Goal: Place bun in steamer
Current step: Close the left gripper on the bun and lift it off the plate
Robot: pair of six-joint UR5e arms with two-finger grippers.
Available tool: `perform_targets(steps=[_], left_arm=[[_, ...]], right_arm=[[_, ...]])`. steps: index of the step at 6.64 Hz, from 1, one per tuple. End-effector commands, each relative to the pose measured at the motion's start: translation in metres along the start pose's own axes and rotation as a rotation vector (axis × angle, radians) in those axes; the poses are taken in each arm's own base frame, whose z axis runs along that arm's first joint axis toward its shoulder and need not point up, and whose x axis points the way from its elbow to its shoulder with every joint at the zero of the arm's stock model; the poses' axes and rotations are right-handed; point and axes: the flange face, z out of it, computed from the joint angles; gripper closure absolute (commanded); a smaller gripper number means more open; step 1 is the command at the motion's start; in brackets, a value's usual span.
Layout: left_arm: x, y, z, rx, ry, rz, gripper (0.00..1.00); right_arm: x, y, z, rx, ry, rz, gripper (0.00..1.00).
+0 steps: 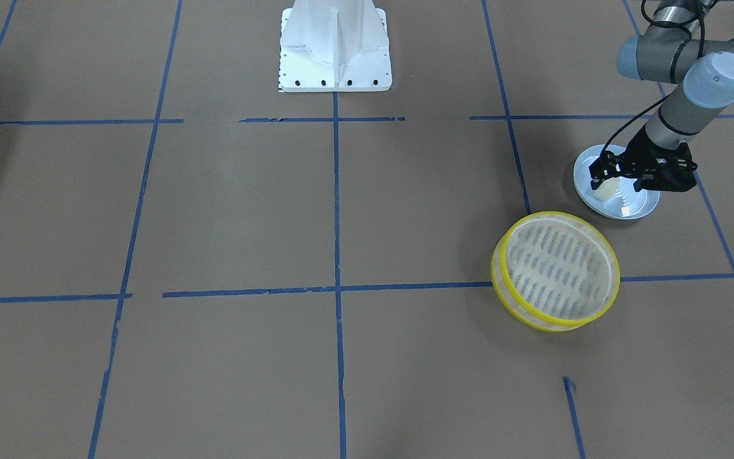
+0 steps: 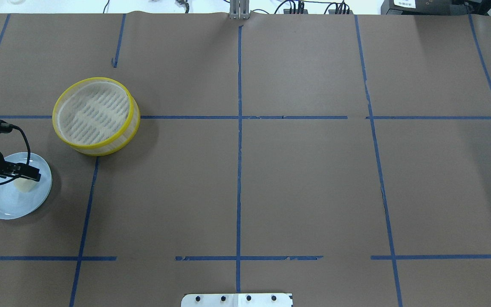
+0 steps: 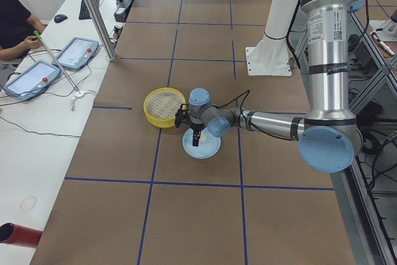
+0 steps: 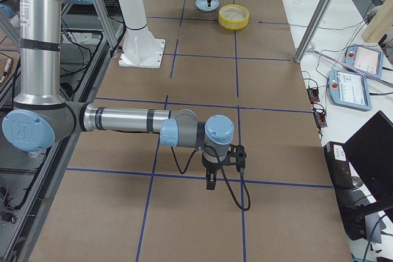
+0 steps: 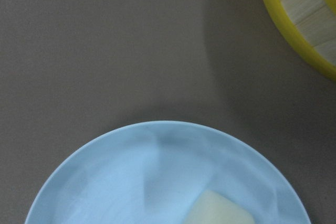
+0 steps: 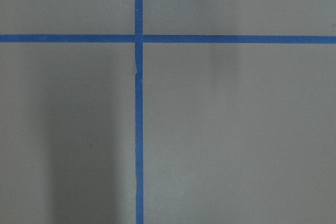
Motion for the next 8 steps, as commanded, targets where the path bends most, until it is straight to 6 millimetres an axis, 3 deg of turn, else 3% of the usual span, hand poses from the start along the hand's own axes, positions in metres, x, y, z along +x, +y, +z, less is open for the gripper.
perform_targets(steps=[1, 2, 4, 6, 7, 8], left_arm=[[0.0030, 0.0021, 0.0019, -0.006, 0.003, 0.004, 0.00], [0.0039, 0.0028, 0.0028, -0.008, 0.003, 0.007, 0.01], [0.0047, 0.0036, 0.0023, -0.008, 0.004, 0.002, 0.29], [0.0060, 0.0035, 0.0011, -0.008, 0.007, 0.004, 0.50], [0.0044, 0.0055, -0.0026, -0.005, 0.008, 0.002, 0.69], [0.0042, 0.0060, -0.0030, -0.005, 0.008, 0.002, 0.70]], right_arm=[[-0.0002, 0.0000, 0.0002, 0.000, 0.000, 0.000, 0.00], [0.0003, 0.0001, -0.0003, 0.001, 0.000, 0.001, 0.00], [0.0003, 0.0001, -0.0003, 0.001, 0.000, 0.001, 0.00], [0.0003, 0.0001, -0.0003, 0.001, 0.000, 0.001, 0.00], [-0.0002, 0.0000, 0.0002, 0.000, 0.000, 0.000, 0.00], [0.0003, 0.0001, -0.0003, 0.001, 0.000, 0.001, 0.00]])
